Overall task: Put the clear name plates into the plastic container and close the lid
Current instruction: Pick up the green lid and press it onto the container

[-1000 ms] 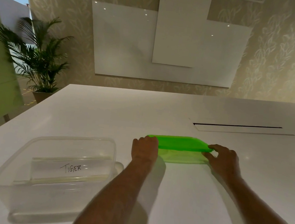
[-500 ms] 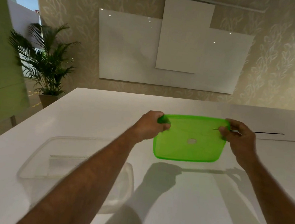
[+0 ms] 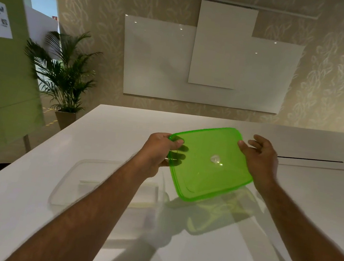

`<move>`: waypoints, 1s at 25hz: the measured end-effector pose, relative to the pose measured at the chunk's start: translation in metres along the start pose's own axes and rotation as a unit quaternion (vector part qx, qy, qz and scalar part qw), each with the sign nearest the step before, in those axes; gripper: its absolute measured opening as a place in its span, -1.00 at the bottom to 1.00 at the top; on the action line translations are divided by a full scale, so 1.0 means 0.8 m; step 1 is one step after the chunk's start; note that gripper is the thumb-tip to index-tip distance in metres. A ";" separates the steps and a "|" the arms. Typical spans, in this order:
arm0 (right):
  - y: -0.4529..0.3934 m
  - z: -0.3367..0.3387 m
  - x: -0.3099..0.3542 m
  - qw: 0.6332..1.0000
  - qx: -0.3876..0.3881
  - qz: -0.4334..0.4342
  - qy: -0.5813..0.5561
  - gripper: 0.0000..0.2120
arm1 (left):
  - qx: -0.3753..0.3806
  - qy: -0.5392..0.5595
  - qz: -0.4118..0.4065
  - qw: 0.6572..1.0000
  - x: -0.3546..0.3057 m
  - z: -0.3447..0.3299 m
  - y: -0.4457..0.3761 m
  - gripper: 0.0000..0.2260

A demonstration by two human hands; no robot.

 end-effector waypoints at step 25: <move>0.181 -0.210 0.023 0.831 0.307 -0.334 -0.322 -0.78 | -0.222 0.189 -0.006 0.957 -0.017 0.180 0.067 -0.46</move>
Point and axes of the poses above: each hand's wrist, its own y-axis away from the middle knuckle, its own z-axis out of the back of the hand, x = y × z, the point moved 10 cm from there along -y, towards the middle knuckle, and after that the axes turned 13 degrees about -z, right-handed, at the moved point
